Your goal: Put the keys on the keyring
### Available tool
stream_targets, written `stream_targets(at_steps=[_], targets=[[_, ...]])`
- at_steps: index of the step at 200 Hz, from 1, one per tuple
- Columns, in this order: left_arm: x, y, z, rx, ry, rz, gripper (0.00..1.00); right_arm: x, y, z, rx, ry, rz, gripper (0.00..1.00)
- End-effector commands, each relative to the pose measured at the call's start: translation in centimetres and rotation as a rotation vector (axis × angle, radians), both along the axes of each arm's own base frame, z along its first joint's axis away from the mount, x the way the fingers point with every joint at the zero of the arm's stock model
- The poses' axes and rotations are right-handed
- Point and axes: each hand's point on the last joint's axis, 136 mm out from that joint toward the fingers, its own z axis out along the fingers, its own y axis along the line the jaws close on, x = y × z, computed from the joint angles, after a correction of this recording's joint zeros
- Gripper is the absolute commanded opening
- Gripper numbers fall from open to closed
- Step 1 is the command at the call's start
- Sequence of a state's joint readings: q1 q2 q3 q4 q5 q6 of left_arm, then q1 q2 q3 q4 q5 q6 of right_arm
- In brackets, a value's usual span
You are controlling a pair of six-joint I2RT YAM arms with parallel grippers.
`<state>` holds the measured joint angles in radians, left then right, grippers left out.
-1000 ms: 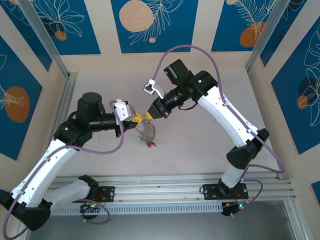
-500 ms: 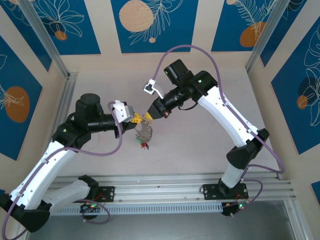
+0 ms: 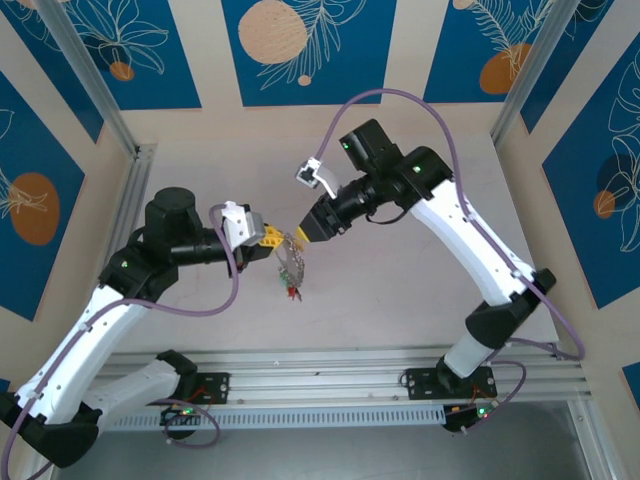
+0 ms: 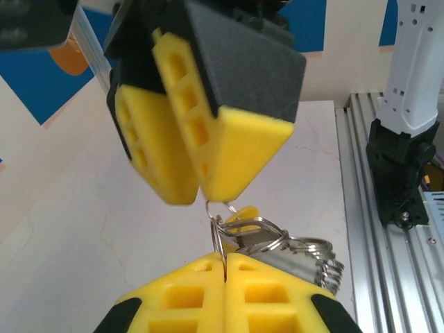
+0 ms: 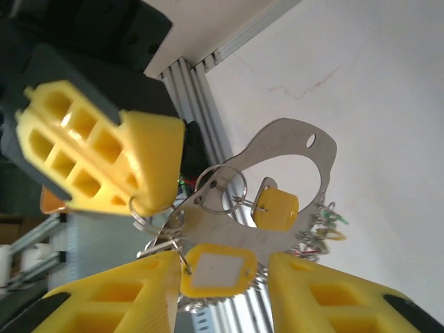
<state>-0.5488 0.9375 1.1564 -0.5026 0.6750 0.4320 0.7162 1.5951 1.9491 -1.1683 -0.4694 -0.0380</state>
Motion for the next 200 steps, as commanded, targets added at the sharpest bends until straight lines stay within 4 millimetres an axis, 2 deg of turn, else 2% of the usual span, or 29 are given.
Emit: stream_targets(at_steps=[1,30,76,106,200], targets=[[-2.7,-0.3,5.2,-0.116,-0.095,-0.099,0.0,-2.5,-1.2,3.5,0.06,-0.242,0.036,0.37],[-4.8,-0.4,7.5,-0.174,-0.073,-0.201,0.0,-4.8,-1.7,6.7,0.159,-0.383,0.083,0.37],[-7.5,-0.2,9.8,-0.25,-0.026,-0.307,0.0,-6.5,-1.4,8.8,0.226,-0.477,0.109,0.37],[-8.3,-0.1,10.3,-0.276,-0.018,-0.326,0.0,-5.9,-0.3,9.4,0.245,-0.514,0.104,0.36],[-8.1,0.0,9.6,-0.263,-0.014,-0.304,0.0,-7.0,1.8,10.4,0.293,-0.546,0.163,0.34]])
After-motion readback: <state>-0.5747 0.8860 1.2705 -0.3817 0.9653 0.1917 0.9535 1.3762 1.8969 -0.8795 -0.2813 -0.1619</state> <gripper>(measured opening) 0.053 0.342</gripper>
